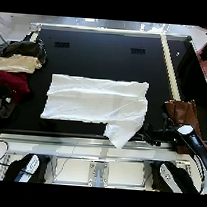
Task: Fold the shirts.
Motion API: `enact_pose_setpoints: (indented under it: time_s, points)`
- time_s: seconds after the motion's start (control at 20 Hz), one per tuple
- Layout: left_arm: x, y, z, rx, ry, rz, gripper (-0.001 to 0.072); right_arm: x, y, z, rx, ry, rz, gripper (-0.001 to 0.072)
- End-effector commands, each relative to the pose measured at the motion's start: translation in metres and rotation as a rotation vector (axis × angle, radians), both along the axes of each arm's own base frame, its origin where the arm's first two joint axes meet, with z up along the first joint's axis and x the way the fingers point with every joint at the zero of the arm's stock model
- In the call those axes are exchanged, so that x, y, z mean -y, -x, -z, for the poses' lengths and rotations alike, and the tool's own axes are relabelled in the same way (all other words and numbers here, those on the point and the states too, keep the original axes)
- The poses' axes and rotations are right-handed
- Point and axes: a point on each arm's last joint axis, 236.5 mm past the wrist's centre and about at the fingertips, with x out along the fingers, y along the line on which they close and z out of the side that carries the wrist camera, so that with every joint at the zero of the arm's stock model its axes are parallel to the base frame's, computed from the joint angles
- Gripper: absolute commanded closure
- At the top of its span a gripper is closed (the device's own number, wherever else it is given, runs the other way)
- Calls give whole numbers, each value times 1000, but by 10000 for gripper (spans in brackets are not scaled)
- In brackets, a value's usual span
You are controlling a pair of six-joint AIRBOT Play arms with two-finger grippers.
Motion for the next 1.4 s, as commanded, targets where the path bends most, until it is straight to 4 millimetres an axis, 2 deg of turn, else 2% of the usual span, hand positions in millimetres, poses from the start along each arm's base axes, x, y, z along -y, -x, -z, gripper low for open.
enact_pose_setpoints:
  time_s: [0.0,0.15,0.3,0.45,0.55,0.75,0.8,0.9,1.0,1.1,1.15,1.25,1.35]
  points:
    - [5,-4,12,-18,44,1,341,-5,3,1,-11,-27,9,287]
    - [5,-4,15,-27,48,0,341,-15,3,4,-22,-42,-6,287]
    - [5,-3,16,-35,51,-1,341,-34,1,17,-32,-38,-45,287]
    - [6,0,18,-47,56,-2,341,-43,4,30,-55,-23,-70,287]
    - [6,0,18,-47,55,-2,341,-54,1,28,-53,-60,-63,297]
    - [6,0,18,-48,57,-3,341,-64,-14,26,-16,-89,-14,348]
    - [7,1,21,-56,60,-3,340,-65,-14,25,-12,-89,-17,470]
    - [11,12,41,-95,105,-43,342,-69,-11,24,-15,-93,-38,675]
    - [26,35,79,-175,210,-122,344,-75,-8,19,-8,-117,-73,694]
    - [57,54,120,-243,346,-140,345,-81,-4,13,-8,-147,-101,694]
    - [73,58,134,-254,420,-152,345,-82,-2,12,-12,-152,-108,694]
    - [100,55,151,-225,547,-172,345,-82,-1,12,-13,-154,-111,694]
    - [115,45,157,-192,642,-194,345,-82,-1,12,4,-152,-130,694]
